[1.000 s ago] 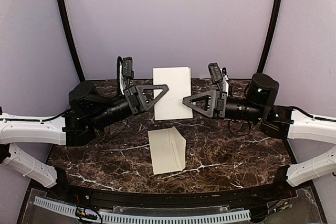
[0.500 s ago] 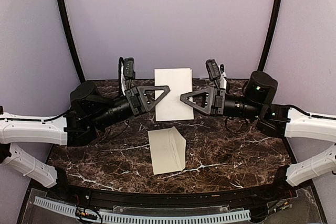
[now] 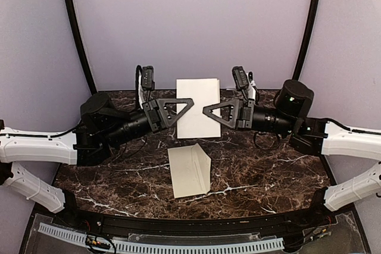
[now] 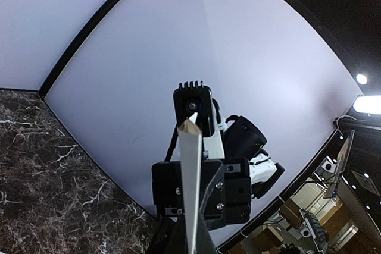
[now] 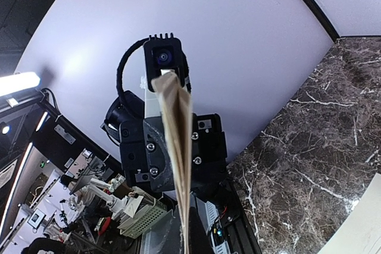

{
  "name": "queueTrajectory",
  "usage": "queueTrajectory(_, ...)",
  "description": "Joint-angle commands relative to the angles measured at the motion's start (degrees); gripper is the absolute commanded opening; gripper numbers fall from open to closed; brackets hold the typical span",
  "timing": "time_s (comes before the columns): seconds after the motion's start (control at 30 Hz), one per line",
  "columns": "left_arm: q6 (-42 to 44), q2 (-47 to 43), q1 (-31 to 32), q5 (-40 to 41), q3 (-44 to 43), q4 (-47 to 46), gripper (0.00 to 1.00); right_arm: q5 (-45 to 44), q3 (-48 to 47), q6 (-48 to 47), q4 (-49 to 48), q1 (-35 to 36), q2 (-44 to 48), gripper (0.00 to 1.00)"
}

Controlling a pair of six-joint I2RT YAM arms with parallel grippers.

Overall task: Place the letter into the envelope and seal it
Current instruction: Fold the letter, then place the letter in the envelope.

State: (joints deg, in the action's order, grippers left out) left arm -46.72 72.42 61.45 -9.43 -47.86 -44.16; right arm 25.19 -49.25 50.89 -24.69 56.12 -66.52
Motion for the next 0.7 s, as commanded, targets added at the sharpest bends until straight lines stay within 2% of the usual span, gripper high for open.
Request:
queueTrajectory(0.0,1.03,-1.02,0.16,-0.26,-0.98,4.31,0.08,-2.83,-1.37,-0.99,-0.11,0.22,1.80,0.00)
queueTrajectory(0.03,1.20,-1.21,0.16,0.07,-1.00,5.25,0.18,-3.45,-1.41,-1.41,0.89,0.22,2.17,0.00)
queueTrajectory(0.07,1.55,-1.69,0.16,0.31,-1.07,7.43,0.24,-4.14,-1.56,-1.85,2.22,0.22,2.61,0.00)
queueTrajectory(0.13,2.19,-2.57,0.16,1.40,-1.15,11.84,0.45,-5.82,-2.35,-3.05,5.83,0.22,3.60,0.00)
queueTrajectory(0.27,0.99,-5.18,0.16,5.18,-0.15,21.34,0.67,-10.90,-4.35,-6.02,16.91,0.23,6.05,0.00)
queueTrajectory(0.37,-1.31,-6.75,0.16,7.15,1.09,27.64,0.71,-14.40,-4.44,-7.80,25.68,0.22,8.10,0.00)
queueTrajectory(0.47,-3.46,-8.33,0.16,7.61,3.98,30.03,0.74,-16.28,-3.28,-7.93,31.64,0.22,9.38,0.00)
queueTrajectory(0.67,-9.42,-7.40,-0.35,8.79,9.35,34.77,0.75,-15.93,0.44,-6.76,36.67,0.83,8.47,0.00)
